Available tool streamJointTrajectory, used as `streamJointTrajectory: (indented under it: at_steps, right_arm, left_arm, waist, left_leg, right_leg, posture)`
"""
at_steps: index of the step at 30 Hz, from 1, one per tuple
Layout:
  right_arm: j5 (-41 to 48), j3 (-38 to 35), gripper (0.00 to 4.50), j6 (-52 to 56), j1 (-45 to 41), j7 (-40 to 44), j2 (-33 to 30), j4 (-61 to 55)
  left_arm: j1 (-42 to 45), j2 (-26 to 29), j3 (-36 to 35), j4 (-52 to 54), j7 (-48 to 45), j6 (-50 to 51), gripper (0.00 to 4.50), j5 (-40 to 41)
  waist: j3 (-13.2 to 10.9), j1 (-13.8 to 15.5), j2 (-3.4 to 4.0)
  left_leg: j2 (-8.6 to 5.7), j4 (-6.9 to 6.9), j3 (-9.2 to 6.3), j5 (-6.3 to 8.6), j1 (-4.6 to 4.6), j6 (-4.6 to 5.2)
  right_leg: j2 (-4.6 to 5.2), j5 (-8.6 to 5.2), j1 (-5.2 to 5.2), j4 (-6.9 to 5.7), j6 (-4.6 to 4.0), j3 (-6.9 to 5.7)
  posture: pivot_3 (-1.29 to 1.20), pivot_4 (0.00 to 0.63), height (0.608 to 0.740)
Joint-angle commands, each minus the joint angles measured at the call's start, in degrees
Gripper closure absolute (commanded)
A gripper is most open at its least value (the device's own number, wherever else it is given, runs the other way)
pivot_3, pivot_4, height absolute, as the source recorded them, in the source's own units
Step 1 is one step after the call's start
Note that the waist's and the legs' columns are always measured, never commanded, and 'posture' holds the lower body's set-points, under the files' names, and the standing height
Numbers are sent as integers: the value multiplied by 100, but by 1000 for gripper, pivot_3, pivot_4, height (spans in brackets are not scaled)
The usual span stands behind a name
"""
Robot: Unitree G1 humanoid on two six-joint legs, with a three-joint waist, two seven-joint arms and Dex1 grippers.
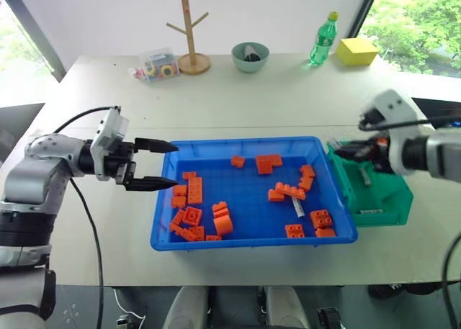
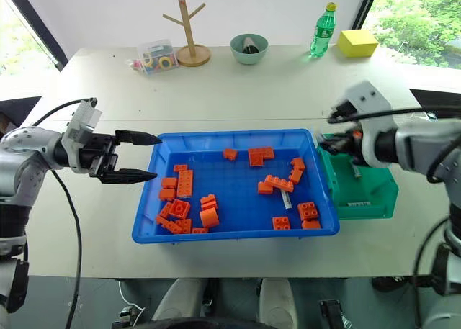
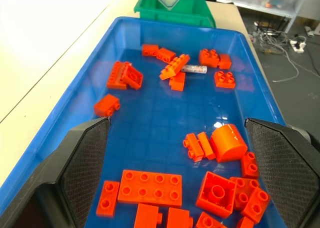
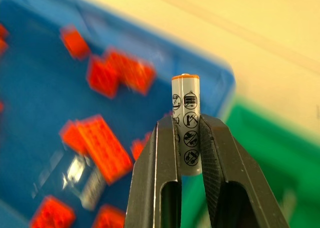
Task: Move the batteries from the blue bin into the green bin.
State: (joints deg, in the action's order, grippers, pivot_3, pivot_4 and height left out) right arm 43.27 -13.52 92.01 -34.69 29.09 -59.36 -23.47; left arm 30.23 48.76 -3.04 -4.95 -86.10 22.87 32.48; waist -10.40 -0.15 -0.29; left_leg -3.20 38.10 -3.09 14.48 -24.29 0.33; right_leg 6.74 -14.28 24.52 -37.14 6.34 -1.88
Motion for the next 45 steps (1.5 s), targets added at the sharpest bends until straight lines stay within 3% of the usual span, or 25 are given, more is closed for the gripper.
streamJointTrajectory:
  at_steps: [1,3,4,9,18,24,32,39,45]
  right_arm:
    - [-59,-509,4450,-99,384,96,-93,-151]
    - [-165,-561,4450,-255,797,21,18,-247]
    - [-262,-546,3398,-366,961,-58,59,-279]
    - [-453,-648,1142,-573,1121,-226,233,-315]
    - [496,-1021,1142,-70,348,309,449,-740]
    - [1063,-754,1142,49,642,-1015,1471,-887]
    - [2020,-587,1142,49,1719,-2499,2047,-1224]
    - [2523,-541,1142,49,1942,-3132,2180,-1181]
    - [2133,-89,1142,49,2031,-3290,2274,-1046]
  left_arm:
    - [146,5,-45,-19,-70,-124,0,-28]
    - [184,-19,-23,-28,-94,-122,0,-33]
    - [200,-30,-16,-27,-99,-119,0,-39]
    - [252,-33,-18,-17,-134,-79,0,-35]
    - [274,-32,-20,-45,-166,-91,0,-57]
    - [342,-77,28,-61,-159,-94,0,-82]
    - [317,4,-17,-41,-170,-68,0,-68]
    - [281,24,-31,18,-136,-39,0,-56]
    - [323,25,-37,21,-114,-22,0,-37]
  waist:
    - [0,-48,1]
    - [0,-67,1]
    - [0,-63,0]
    - [-1,-66,2]
    - [-2,-51,1]
    - [0,-45,-4]
    - [-1,-45,-4]
    - [0,-35,-4]
    - [0,-44,-5]
  left_leg:
    - [0,0,0,0,0,0]
    - [0,3,0,0,1,0]
    - [0,3,-1,0,1,0]
    - [0,4,0,0,1,0]
    - [1,3,-5,0,0,0]
    - [0,6,-7,0,-1,0]
    - [0,5,-11,0,-6,0]
    - [-1,7,-11,0,-2,0]
    - [-1,7,-10,0,-1,0]
  right_leg:
    - [2,0,0,-1,0,0]
    - [2,1,-1,-1,0,1]
    - [2,0,-1,-1,0,2]
    - [1,1,-1,-3,0,2]
    - [0,0,-1,0,0,1]
    - [5,1,-4,1,0,2]
    - [3,1,-2,1,-1,4]
    - [2,1,-6,0,0,3]
    - [-2,1,-6,-1,0,2]
  posture:
    - [0,150,703]
    - [0,150,703]
    - [0,150,703]
    - [0,150,703]
    - [0,150,703]
    - [0,150,703]
    - [0,150,703]
    - [0,150,703]
    - [0,150,703]
